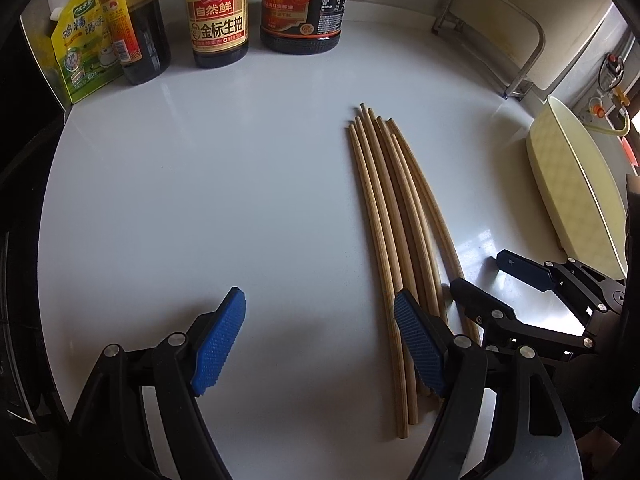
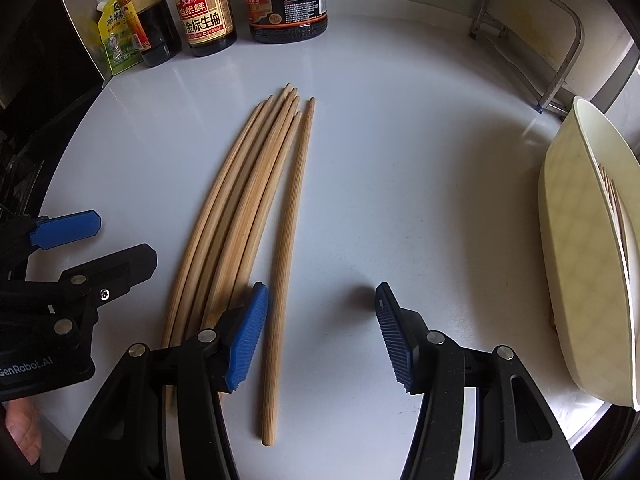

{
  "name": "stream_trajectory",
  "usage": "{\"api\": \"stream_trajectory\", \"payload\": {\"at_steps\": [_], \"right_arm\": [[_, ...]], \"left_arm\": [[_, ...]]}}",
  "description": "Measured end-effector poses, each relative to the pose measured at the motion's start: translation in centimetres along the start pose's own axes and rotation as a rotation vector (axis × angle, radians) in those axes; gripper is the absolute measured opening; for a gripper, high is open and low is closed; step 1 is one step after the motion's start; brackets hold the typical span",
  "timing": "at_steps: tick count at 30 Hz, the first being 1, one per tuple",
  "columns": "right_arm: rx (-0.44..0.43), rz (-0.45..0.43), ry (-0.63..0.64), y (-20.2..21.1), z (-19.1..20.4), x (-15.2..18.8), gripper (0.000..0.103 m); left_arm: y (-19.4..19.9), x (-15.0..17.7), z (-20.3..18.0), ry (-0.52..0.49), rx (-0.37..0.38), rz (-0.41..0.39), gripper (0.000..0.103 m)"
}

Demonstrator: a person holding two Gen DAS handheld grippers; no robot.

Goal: Organize utensils
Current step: 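Move both open tools back toward the remaining chopsticks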

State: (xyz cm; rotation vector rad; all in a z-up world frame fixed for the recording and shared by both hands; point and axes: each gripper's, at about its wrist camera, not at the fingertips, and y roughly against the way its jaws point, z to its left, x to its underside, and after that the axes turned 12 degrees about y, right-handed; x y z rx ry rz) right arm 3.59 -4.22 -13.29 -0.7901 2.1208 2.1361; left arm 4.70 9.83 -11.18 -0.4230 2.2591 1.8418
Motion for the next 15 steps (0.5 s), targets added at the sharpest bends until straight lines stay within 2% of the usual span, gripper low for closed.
{"api": "stream_trajectory", "payload": {"at_steps": [15], "right_arm": [[0.023, 0.01, -0.039, 0.4, -2.6, 1.3, 0.054]], "left_arm": [[-2.0, 0.1, -1.6, -0.025, -0.041, 0.012, 0.075]]}}
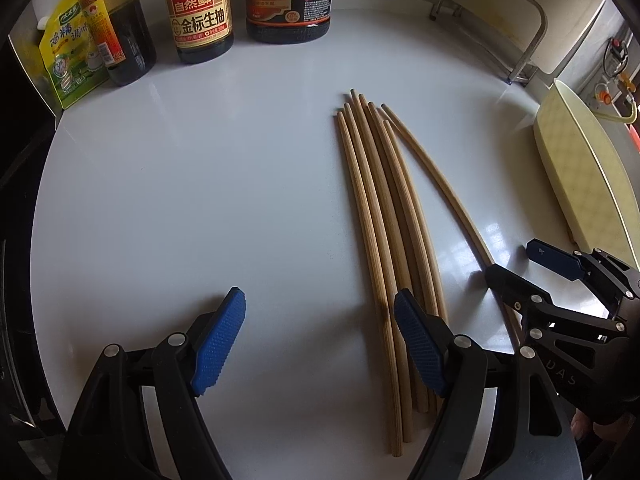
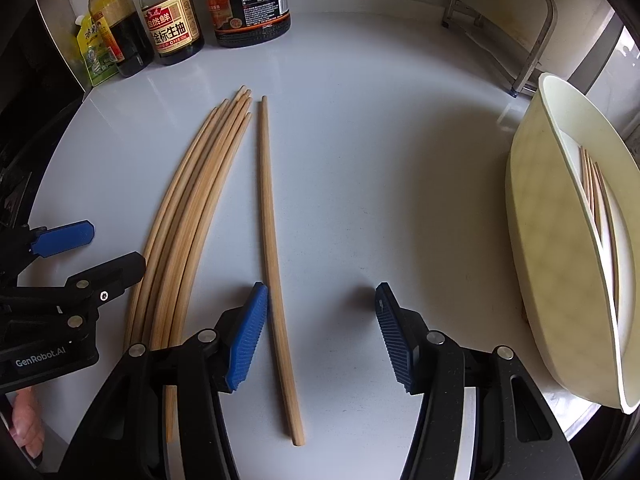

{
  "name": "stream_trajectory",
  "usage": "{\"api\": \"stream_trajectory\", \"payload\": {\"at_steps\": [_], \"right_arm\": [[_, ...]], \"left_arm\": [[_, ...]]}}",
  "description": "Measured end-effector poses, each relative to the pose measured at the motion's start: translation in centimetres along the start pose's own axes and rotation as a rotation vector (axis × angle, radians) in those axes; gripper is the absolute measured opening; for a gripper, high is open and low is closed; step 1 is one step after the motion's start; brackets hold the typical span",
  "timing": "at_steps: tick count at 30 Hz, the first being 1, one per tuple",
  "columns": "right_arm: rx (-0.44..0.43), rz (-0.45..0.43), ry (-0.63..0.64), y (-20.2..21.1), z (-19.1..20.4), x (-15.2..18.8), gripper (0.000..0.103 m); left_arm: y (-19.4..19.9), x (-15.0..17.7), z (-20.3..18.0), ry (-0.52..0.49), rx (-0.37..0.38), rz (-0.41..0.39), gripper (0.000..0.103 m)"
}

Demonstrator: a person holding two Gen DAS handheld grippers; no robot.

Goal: Organize utensils
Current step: 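Move both open tools back toward the remaining chopsticks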

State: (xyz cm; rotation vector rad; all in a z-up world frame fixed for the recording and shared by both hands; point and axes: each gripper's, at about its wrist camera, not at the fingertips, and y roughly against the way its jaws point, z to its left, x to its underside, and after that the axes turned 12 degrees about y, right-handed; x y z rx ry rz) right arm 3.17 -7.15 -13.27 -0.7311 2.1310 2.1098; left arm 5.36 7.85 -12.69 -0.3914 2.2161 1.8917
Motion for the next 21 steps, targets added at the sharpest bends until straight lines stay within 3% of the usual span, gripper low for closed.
{"api": "stream_trajectory", "payload": {"at_steps": [7, 21], "right_arm": [[-0.007, -0.005, 0.011, 0.0, 0.2, -0.2, 0.054], [-0.007, -0.012, 0.021, 0.06, 0.51, -0.77, 0.054]], "left_arm": [[-0.19, 0.02, 0.24, 0.008, -0.016, -0.02, 0.082], [-0.77, -0.84, 0.93, 0.013, -0.089, -0.055, 0.083]]}}
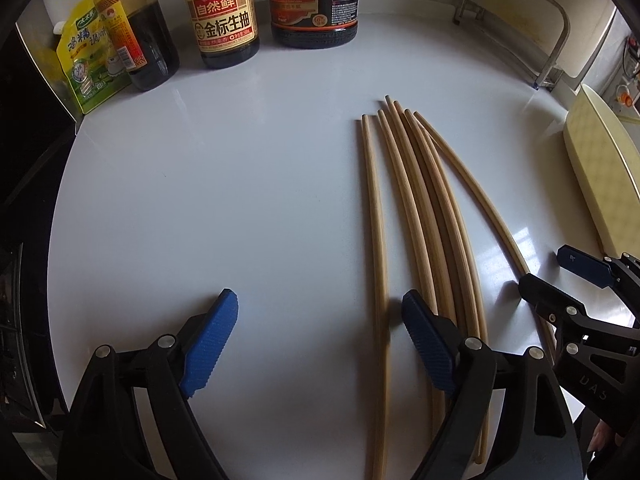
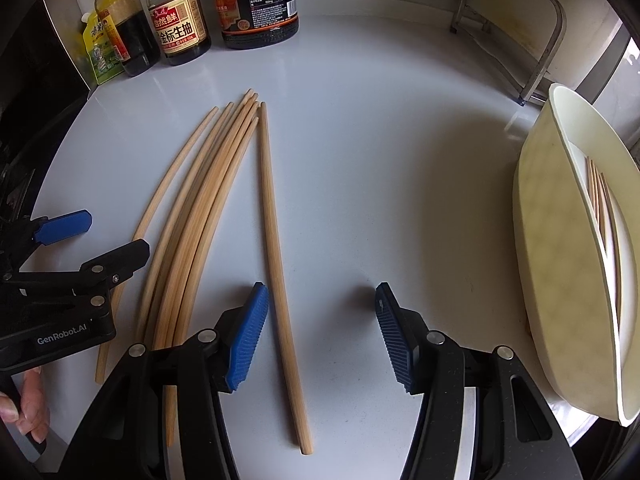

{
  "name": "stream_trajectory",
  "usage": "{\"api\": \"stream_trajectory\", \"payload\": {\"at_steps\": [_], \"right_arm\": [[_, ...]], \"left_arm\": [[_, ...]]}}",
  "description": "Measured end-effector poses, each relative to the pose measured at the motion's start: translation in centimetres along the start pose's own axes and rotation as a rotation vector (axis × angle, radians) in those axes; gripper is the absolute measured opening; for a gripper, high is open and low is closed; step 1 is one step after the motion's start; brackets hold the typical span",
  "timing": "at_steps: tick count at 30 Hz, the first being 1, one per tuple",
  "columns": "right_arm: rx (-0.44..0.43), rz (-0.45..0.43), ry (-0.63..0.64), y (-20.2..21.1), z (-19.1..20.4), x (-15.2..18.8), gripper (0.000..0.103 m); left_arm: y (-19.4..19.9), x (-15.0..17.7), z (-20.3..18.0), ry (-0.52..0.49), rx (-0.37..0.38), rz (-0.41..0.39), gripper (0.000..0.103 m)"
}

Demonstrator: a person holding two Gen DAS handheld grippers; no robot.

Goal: Organize utensils
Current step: 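Move both open tools back toward the remaining chopsticks, then close the left tool on one chopstick while the right tool grasps another, then lift and carry both held chopsticks over the white basin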

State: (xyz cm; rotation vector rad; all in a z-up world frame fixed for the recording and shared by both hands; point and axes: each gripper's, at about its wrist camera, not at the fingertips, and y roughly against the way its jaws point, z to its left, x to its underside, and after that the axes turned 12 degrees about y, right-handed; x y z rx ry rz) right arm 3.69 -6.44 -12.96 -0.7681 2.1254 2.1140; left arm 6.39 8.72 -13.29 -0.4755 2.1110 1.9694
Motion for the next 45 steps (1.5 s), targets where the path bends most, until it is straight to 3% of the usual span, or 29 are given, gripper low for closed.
{"api": "stream_trajectory", "payload": {"at_steps": [4, 6, 8, 11, 13, 15, 16, 24, 33, 38, 45], "right_arm": [[0.002, -0.01, 0.013, -0.1, 0.1, -0.5, 0.053], [0.007, -0.022, 0.033, -0.2, 0.3, -0.8, 0.053], [0.001, -0.029, 0.048, -0.3, 0.4, -1.1, 0.053], [-0.009, -0.034, 0.079, -0.3, 1.0, -1.5, 0.034], [-0.012, -0.036, 0.108, -0.2, 1.6, -1.6, 0.014], [-0.007, -0.035, 0.128, -0.2, 2.1, -1.7, 0.007], [-0.003, -0.035, 0.132, -0.2, 2.2, -1.7, 0.007], [-0.085, -0.036, 0.035, 0.5, 0.7, -1.1, 0.006], [-0.14, -0.099, -0.007, 4.5, 0.0, -0.1, 0.006], [-0.143, -0.149, -0.053, 7.8, -2.4, 1.0, 0.006], [-0.067, -0.208, -0.14, 11.6, -7.9, 3.2, 0.006]], "left_arm": [[-0.3, -0.8, -0.1, 0.016, -0.01, -0.008, 0.083], [-0.4, -1.1, -0.2, 0.021, -0.009, -0.013, 0.078], [-0.2, -1.2, -0.6, 0.009, -0.004, -0.017, 0.069], [0.2, -1.0, -1.4, -0.022, 0.009, -0.015, 0.049], [0.4, -0.8, -1.9, -0.042, 0.018, -0.013, 0.028], [0.5, -0.5, -2.3, -0.055, 0.027, -0.009, 0.012], [0.6, -0.4, -2.4, -0.059, 0.028, -0.008, 0.009], [1.2, 0.1, -0.8, -0.021, 0.044, 0.042, 0.007], [5.0, 0.0, -1.0, -0.037, 0.065, 0.01, 0.007], [7.7, -0.6, -4.2, -0.103, 0.117, -0.015, 0.007], [11.0, -1.6, -11.3, -0.207, 0.232, -0.064, 0.007]]}}
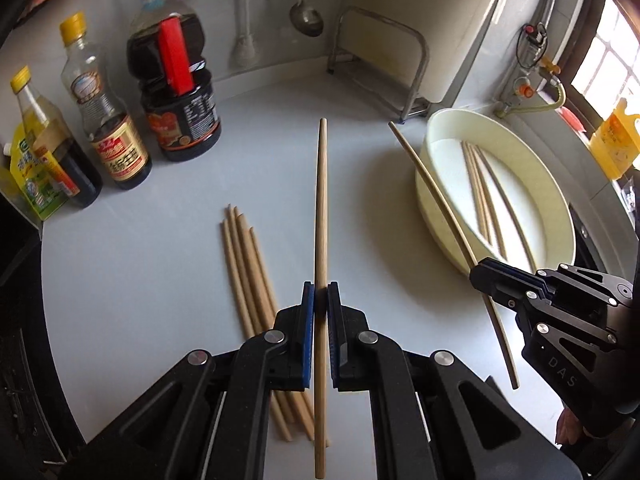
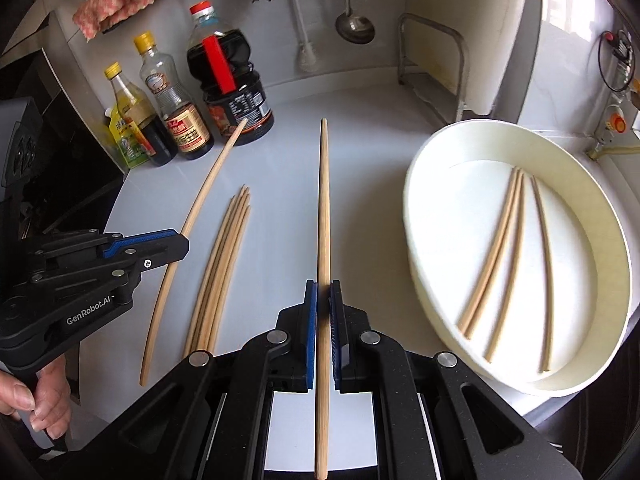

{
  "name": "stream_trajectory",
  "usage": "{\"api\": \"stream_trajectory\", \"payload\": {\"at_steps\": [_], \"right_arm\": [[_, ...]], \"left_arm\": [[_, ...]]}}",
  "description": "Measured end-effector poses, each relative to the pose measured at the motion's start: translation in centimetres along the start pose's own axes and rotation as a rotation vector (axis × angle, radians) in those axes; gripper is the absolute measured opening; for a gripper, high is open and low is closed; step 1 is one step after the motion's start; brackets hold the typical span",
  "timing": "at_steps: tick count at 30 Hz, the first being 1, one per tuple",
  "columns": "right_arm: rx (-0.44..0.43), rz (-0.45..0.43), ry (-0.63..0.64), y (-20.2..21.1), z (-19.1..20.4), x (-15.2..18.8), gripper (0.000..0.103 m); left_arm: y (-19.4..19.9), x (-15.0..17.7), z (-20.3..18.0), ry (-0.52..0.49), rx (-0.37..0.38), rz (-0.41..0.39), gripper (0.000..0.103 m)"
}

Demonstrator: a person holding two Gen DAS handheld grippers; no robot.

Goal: Organize utensils
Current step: 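Lift and carry both held chopsticks over the white basin, then open both tools to drop the chopsticks into the basin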

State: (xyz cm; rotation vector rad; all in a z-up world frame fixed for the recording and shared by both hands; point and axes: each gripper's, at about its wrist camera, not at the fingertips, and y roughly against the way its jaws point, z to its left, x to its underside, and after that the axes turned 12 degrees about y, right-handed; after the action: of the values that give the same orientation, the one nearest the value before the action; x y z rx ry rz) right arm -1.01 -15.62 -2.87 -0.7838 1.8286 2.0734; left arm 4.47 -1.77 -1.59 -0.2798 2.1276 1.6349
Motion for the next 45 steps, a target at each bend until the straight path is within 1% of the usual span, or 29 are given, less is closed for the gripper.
{"api": "stream_trajectory", "payload": {"at_steps": [5, 8, 15, 20, 27, 31, 38, 45], "right_arm": [[0.062, -0.036, -0.075, 2.2, -4.8, 0.8, 0.006], [0.083, -0.05, -0.13, 3.2, -7.9, 1.3, 0.006], [0.125, -0.08, -0.21, 4.4, -13.4, 1.6, 0.006], [0.13, -0.068, -0.252, 3.9, -16.1, 2.1, 0.006], [0.125, -0.057, -0.299, 2.5, -18.3, 2.5, 0.006], [0.122, -0.056, -0.307, 1.8, -19.0, 2.4, 0.006], [0.108, -0.03, -0.32, 0.0, -20.0, 2.2, 0.006], [0.109, -0.013, -0.364, -0.9, -21.3, 2.6, 0.006]], "left_arm": [[-0.6, -1.8, -5.8, -0.098, 0.07, -0.015, 0.007], [-1.0, -2.7, -8.8, -0.146, 0.108, -0.014, 0.007], [-2.6, -4.5, -14.6, -0.219, 0.146, -0.01, 0.007], [-4.7, -5.5, -17.5, -0.242, 0.172, 0.022, 0.007], [-7.4, -6.4, -19.7, -0.281, 0.17, 0.057, 0.007], [-8.7, -6.7, -20.0, -0.286, 0.161, 0.076, 0.007], [-10.6, -7.0, -20.6, -0.287, 0.146, 0.103, 0.007], [-12.1, -7.3, -21.8, -0.304, 0.137, 0.109, 0.007]]}}
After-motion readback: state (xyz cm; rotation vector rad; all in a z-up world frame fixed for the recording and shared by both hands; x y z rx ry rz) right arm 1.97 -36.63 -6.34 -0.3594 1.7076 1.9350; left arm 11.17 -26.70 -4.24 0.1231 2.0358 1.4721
